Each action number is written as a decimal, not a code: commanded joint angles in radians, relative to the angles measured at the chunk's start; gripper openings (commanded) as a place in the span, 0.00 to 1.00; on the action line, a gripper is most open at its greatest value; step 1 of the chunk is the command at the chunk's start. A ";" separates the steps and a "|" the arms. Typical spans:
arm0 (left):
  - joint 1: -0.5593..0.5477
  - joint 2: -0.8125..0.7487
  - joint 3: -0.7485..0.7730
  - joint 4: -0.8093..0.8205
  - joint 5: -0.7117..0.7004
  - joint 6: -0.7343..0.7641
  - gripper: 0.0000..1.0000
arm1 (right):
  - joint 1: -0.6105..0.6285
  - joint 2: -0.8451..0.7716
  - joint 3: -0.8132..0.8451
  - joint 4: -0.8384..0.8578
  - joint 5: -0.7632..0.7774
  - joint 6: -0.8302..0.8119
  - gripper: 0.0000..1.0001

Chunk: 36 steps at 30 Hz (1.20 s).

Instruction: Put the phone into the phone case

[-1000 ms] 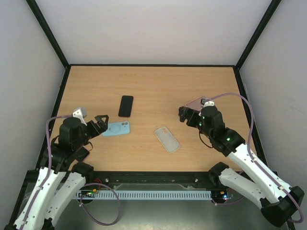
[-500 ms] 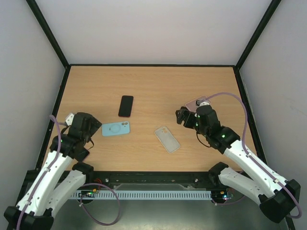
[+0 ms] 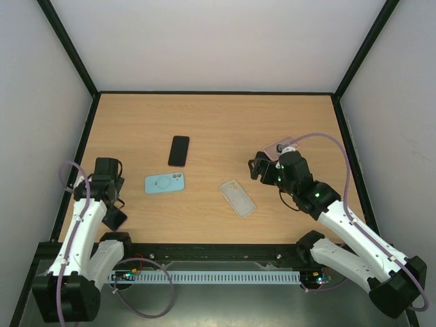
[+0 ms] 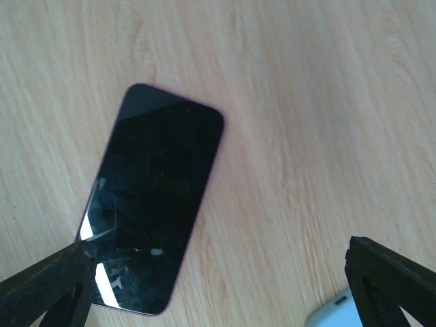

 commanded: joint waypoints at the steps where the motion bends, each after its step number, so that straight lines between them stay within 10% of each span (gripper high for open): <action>1: 0.070 0.015 -0.041 0.004 -0.009 -0.029 1.00 | -0.003 -0.034 -0.010 0.015 -0.007 -0.044 0.98; 11: 0.267 0.110 -0.121 0.140 0.017 -0.057 1.00 | -0.004 -0.060 0.009 -0.023 0.013 -0.076 0.97; 36: 0.271 0.278 -0.236 0.380 0.109 0.024 1.00 | -0.003 -0.016 0.019 -0.026 0.046 -0.073 0.98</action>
